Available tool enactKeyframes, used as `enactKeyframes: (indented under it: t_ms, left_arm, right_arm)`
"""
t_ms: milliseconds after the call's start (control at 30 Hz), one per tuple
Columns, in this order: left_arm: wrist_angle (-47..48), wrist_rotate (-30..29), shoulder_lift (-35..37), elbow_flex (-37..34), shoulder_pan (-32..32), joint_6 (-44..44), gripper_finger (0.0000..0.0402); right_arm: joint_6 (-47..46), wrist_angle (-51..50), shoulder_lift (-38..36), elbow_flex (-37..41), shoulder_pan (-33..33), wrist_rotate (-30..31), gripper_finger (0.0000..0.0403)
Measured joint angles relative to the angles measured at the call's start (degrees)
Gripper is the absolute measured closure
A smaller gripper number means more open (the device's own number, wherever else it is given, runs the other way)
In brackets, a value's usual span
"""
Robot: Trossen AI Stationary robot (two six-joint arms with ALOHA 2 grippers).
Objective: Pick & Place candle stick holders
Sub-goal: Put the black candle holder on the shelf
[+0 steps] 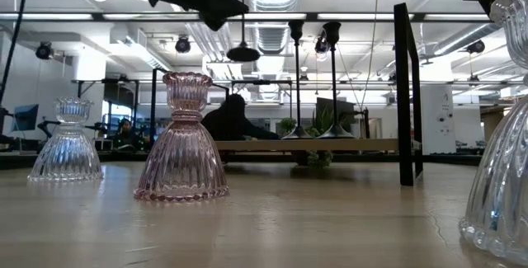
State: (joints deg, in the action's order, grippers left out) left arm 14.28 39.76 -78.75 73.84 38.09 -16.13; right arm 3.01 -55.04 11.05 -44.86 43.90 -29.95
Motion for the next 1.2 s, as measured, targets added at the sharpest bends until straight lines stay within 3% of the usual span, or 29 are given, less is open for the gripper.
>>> enactKeyframes:
  t_ms: [300,633,1200]
  left_arm:
    - [-1.9,-1.7,-6.2,-0.5,-1.6,-1.9,0.0385]
    - [-23.9,-4.2,-6.4,-13.4,-2.1,4.3,0.0385]
    - [-24.4,-12.0,-7.4,-16.1,-6.4,4.1,0.0385]
  right_arm:
    - [0.0,0.0,0.0,0.0,0.0,0.0,0.0394]
    - [0.0,0.0,0.0,0.0,0.0,0.0,0.0394]
    - [0.0,0.0,0.0,0.0,0.0,0.0,0.0394]
